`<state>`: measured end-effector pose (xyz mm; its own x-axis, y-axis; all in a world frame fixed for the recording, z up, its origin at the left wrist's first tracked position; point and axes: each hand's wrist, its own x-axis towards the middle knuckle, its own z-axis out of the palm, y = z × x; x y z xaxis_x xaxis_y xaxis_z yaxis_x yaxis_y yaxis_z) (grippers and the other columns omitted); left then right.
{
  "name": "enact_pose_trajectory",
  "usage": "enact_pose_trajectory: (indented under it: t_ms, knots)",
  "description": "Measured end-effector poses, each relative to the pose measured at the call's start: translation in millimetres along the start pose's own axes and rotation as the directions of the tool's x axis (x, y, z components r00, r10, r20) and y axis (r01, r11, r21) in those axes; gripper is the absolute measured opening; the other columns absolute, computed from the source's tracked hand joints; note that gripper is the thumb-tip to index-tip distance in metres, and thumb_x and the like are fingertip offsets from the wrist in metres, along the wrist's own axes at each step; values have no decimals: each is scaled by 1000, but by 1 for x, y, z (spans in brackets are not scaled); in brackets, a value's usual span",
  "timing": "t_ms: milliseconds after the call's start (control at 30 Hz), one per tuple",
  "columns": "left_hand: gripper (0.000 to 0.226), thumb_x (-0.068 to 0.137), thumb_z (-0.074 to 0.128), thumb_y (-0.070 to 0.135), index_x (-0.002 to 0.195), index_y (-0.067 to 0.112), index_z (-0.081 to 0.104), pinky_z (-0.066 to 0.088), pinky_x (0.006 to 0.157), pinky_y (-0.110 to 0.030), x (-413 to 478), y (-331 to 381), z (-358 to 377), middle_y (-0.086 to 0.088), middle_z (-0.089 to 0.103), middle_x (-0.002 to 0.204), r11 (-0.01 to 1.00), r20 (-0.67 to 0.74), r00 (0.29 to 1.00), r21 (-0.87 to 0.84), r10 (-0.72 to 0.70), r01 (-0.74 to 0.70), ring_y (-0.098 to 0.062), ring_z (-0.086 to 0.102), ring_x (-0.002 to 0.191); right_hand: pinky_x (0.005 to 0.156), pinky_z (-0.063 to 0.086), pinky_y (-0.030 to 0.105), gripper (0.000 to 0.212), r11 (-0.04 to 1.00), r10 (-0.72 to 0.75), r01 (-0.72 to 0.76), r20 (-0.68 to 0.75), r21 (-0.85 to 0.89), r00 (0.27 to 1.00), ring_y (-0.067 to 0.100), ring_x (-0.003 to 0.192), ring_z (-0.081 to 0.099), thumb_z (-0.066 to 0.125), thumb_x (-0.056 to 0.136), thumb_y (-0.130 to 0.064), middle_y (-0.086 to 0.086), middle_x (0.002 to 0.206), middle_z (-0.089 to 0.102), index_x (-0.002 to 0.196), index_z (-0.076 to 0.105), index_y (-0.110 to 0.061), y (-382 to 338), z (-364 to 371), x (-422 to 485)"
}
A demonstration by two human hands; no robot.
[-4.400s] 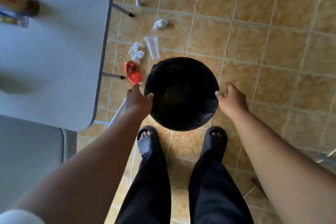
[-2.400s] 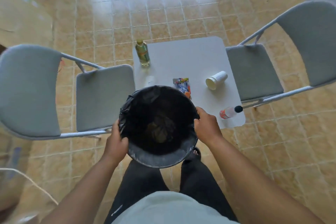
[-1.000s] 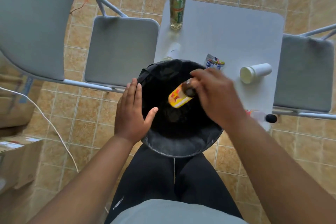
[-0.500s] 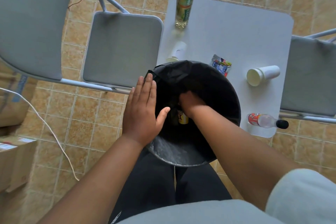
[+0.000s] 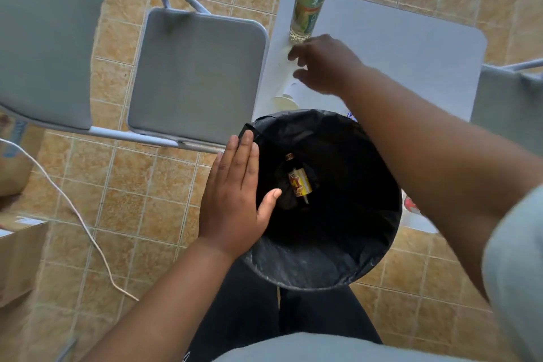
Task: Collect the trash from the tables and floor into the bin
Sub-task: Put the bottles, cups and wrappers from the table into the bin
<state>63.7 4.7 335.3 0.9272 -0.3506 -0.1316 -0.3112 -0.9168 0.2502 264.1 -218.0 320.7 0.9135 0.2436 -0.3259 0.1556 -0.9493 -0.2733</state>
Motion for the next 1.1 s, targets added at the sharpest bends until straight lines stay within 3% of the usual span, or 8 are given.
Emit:
enact_pose_trajectory:
  t_ms: [233, 467, 600, 700, 767, 867, 967, 1100]
  knots:
    - [74, 97, 49, 46, 152, 1, 31, 27, 119, -48, -1, 0, 4, -12, 22, 164, 1000, -37, 999, -1, 4, -4, -28, 16, 153, 101, 45, 45, 90, 669, -257, 507, 470, -544, 844, 35, 137, 37, 77, 82, -27, 4, 155, 39, 155, 24, -25, 28, 59, 57]
    - [74, 96, 51, 46, 152, 1, 31, 26, 120, -48, -1, 1, 5, -12, 21, 164, 1000, -39, 999, 14, 1, 0, -28, 16, 153, 90, 45, 41, 37, 560, -396, 579, 423, -592, 815, 38, 117, 51, 57, 96, -26, 12, 125, 57, 132, 53, -18, 34, 79, 54]
    - [75, 97, 49, 48, 154, 3, 28, 26, 120, -47, -2, 1, 4, -11, 19, 165, 999, -21, 1000, 36, -9, 9, -27, 14, 153, 81, 47, 42, 39, 756, -323, 460, 347, -465, 881, 40, 102, 60, 64, 94, -29, 17, 115, 56, 126, 53, -9, 40, 70, 48]
    - [75, 97, 49, 48, 154, 3, 28, 26, 120, -46, -1, 2, 4, -10, 19, 165, 999, -19, 1000, 38, -14, 14, -27, 14, 153, 79, 49, 43, 53, 972, -176, 195, 143, -130, 974, 42, 102, 60, 70, 88, -36, 20, 121, 55, 130, 52, -7, 43, 46, 28]
    - [75, 97, 48, 48, 154, 3, 29, 26, 120, -46, 0, 3, 3, -10, 19, 165, 999, -23, 1000, 33, -15, 16, -27, 15, 153, 83, 53, 40, 60, 981, -72, 93, -129, 169, 989, 35, 102, 61, 73, 82, -40, 18, 121, 59, 128, 57, -6, 38, 20, 3]
    - [73, 98, 45, 47, 154, 4, 29, 23, 122, -44, 0, 3, 1, -9, 19, 165, 1000, -19, 1000, 1, -18, 18, -26, 15, 153, 72, 57, 26, 52, 819, 138, 175, -483, 546, 865, 23, 87, 67, 76, 81, -39, 14, 108, 67, 118, 64, -4, 18, -23, -63]
    - [67, 100, 40, 44, 153, 4, 32, 18, 122, -37, 2, 2, -5, -9, 24, 164, 997, -33, 999, -80, -16, 13, -26, 19, 152, 73, 56, 47, 44, 664, 236, 180, -432, 726, 871, 26, 87, 70, 75, 83, -43, 9, 100, 71, 113, 65, -12, -11, -34, -138]
    - [59, 100, 41, 38, 146, 2, 44, 26, 119, -47, 12, 1, -14, -13, 41, 154, 993, -95, 996, -115, -3, -7, -31, 35, 144, 69, 50, 22, 48, 776, 316, -228, -48, 589, 948, 12, 81, 66, 73, 80, -49, -4, 95, 70, 117, 63, -20, -42, 17, -192]
